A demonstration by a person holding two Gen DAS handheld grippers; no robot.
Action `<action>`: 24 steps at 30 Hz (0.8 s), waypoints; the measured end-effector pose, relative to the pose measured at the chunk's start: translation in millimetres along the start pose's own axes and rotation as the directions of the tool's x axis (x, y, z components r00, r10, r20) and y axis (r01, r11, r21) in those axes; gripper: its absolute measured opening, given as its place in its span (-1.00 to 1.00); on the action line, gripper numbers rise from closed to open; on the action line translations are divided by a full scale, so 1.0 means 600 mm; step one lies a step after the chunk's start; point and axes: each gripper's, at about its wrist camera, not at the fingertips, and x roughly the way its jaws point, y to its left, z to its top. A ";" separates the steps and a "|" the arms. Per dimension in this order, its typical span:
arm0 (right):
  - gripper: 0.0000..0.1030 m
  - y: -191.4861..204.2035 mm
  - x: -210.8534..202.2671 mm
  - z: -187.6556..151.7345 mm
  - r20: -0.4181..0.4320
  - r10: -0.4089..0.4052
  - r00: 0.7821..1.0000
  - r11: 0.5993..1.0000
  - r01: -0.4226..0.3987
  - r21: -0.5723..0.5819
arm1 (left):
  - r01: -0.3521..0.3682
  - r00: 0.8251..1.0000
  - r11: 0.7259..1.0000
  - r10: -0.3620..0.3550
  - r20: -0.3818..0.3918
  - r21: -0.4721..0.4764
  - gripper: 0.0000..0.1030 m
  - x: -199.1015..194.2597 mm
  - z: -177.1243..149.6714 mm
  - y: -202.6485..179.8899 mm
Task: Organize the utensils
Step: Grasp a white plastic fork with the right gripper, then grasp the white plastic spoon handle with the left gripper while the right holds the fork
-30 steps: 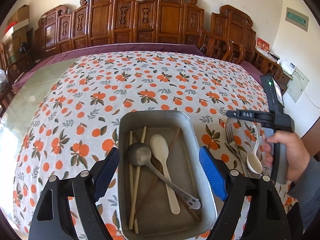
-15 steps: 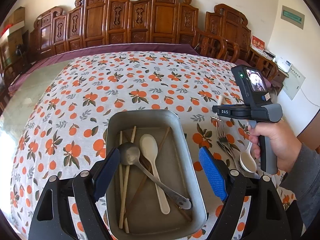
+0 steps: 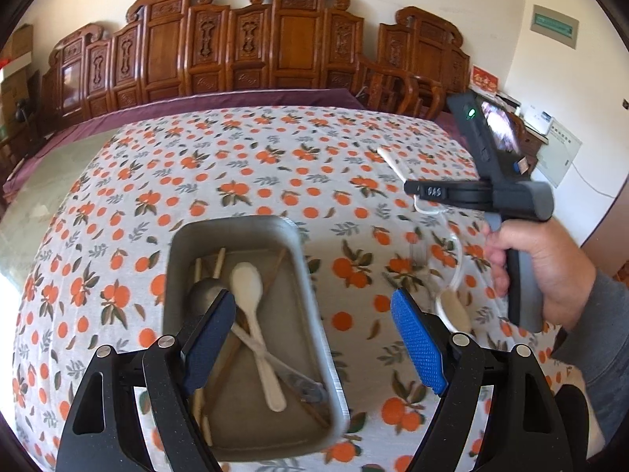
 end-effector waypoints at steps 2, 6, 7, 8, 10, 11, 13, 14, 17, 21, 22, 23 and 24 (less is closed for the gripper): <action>-0.86 -0.010 -0.034 -0.009 0.018 0.008 1.000 1.000 -0.008 -0.016 | 0.009 1.000 1.000 -0.009 0.000 0.011 0.51 -0.001 -0.002 -0.015; -0.86 -0.034 -0.101 -0.050 0.041 0.027 0.999 0.999 -0.025 -0.041 | 0.018 1.000 0.999 -0.018 -0.003 0.052 0.51 -0.002 -0.008 -0.054; -0.86 -0.042 -0.118 -0.067 0.042 0.029 0.999 0.999 -0.027 -0.046 | 0.019 1.000 0.998 -0.019 -0.004 0.060 0.51 -0.002 -0.010 -0.062; -0.86 -0.050 -0.130 -0.080 0.043 0.031 0.999 0.998 -0.029 -0.047 | 0.020 1.000 0.997 -0.019 -0.007 0.069 0.51 -0.001 -0.012 -0.070; -0.86 -0.066 -0.149 -0.106 0.042 0.035 0.998 0.999 -0.034 -0.040 | 0.020 1.000 0.996 -0.019 -0.013 0.092 0.51 0.003 -0.015 -0.089; -0.86 -0.077 -0.159 -0.125 0.039 0.039 0.998 0.999 -0.037 -0.033 | 0.020 1.000 0.994 -0.018 -0.017 0.104 0.51 0.005 -0.016 -0.098; -0.86 -0.091 -0.174 -0.151 0.039 0.035 0.999 0.999 -0.034 -0.031 | 0.015 1.000 0.992 -0.012 -0.024 0.126 0.51 0.009 -0.016 -0.114; -0.86 -0.100 -0.182 -0.167 0.040 0.030 0.999 0.999 -0.029 -0.032 | 0.016 1.000 0.991 -0.012 -0.028 0.132 0.51 0.011 -0.015 -0.123; -0.86 -0.123 -0.198 -0.203 0.037 0.035 0.999 0.999 -0.034 -0.013 | 0.035 0.999 0.988 -0.029 -0.045 0.150 0.51 0.021 -0.012 -0.143; -0.86 -0.145 -0.204 -0.234 0.028 0.029 0.999 1.000 -0.029 -0.005 | 0.058 0.996 0.983 -0.046 -0.072 0.173 0.46 0.045 -0.006 -0.171; -0.86 -0.148 -0.204 -0.237 0.028 0.026 0.999 1.000 -0.026 -0.004 | 0.069 0.995 0.981 -0.055 -0.081 0.182 0.45 0.053 -0.003 -0.178; -0.86 -0.155 -0.203 -0.242 0.026 0.027 0.999 1.000 -0.027 0.004 | 0.078 0.994 0.979 -0.062 -0.088 0.190 0.43 0.059 -0.001 -0.185; -0.86 -0.159 -0.201 -0.244 0.026 0.029 0.999 1.000 -0.029 0.010 | 0.087 0.993 0.976 -0.069 -0.096 0.198 0.40 0.065 0.000 -0.191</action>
